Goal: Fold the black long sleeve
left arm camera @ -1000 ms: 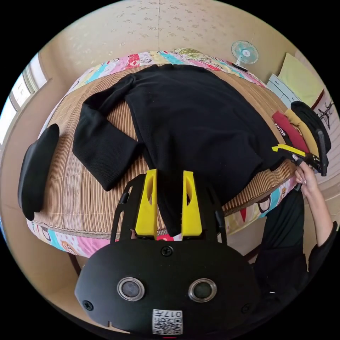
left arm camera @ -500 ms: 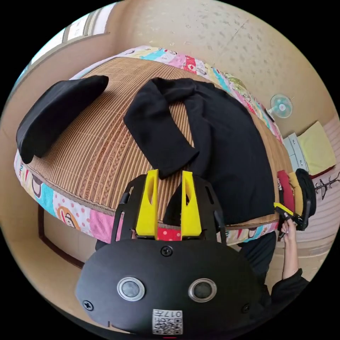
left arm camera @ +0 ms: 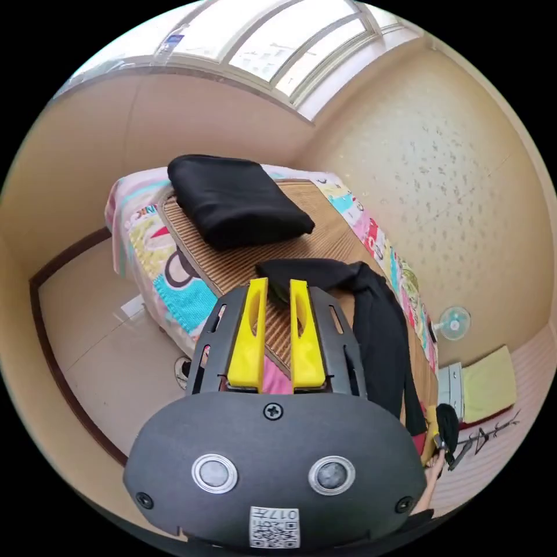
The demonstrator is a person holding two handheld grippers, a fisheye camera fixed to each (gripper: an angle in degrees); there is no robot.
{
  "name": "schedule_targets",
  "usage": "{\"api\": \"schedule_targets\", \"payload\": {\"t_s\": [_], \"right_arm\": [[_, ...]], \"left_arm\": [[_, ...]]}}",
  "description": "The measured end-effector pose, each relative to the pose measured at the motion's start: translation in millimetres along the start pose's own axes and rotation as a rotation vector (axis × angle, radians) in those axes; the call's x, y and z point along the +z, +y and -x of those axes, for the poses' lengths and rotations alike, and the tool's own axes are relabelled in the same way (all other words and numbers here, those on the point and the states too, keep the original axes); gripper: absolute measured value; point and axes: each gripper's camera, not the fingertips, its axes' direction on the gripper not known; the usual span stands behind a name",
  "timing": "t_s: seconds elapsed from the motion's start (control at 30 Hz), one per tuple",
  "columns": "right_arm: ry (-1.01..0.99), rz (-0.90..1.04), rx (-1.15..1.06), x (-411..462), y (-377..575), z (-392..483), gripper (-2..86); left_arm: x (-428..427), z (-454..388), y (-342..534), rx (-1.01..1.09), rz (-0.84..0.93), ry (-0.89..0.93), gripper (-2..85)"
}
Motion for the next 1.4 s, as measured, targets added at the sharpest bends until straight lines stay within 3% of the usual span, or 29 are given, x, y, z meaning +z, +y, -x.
{"api": "schedule_targets", "payload": {"t_s": [0.07,0.13,0.2,0.33,0.43,0.53,0.67,0.8,0.87,0.97,1.1,1.27,1.37,1.4], "right_arm": [[-0.188,0.05,0.001,23.9,15.1,7.4,12.2],[-0.32,0.23,-0.038,73.5,22.9,30.2,12.7],[-0.33,0.283,-0.09,97.0,23.4,49.3,13.2],[-0.292,0.416,-0.182,139.3,14.0,72.3,13.0],[-0.29,0.487,-0.242,146.3,19.2,74.7,9.1],[-0.281,0.493,-0.355,126.5,40.3,67.6,5.2],[-0.317,0.557,-0.464,81.7,85.2,43.2,4.1],[-0.423,0.69,-0.407,42.9,153.6,8.2,4.0],[-0.417,0.71,-0.378,28.9,169.7,-2.5,4.4],[-0.397,0.575,-0.332,-1.3,157.1,-9.6,6.1],[-0.406,0.356,-0.428,-17.1,100.9,24.5,8.0],[-0.202,0.297,-0.541,35.7,61.5,92.1,7.9],[-0.085,0.418,-0.512,81.7,75.0,104.8,7.2],[-0.069,0.405,-0.456,86.5,90.2,100.1,6.7]], "left_arm": [[33.5,-35.6,17.2,0.142,0.13,0.039,7.4],[67.8,-77.1,30.9,0.297,0.241,0.053,9.7],[106.8,-121.1,36.3,0.424,0.345,0.044,11.3],[154.9,-157.6,26.0,0.482,0.471,-0.011,11.3],[203.9,-167.9,38.3,0.568,0.685,-0.077,7.5],[186.9,-175.5,55.5,0.646,0.67,-0.086,5.3],[146.1,-165.0,108.9,0.77,0.841,-0.048,4.9],[110.2,-110.7,159.1,0.619,0.965,0.069,5.3],[94.8,-89.6,164.1,0.514,0.951,0.099,5.7],[61.8,-88.7,144.9,0.459,0.755,0.113,6.2],[54.1,-156.4,110.8,0.639,0.531,0.149,6.5],[135.2,-217.2,116.1,0.752,0.538,0.11,5.6],[186.8,-211.3,149.9,0.773,0.633,-0.031,1.8],[171.5,-203.9,160.3,0.788,0.539,0.005,0.7]]}}
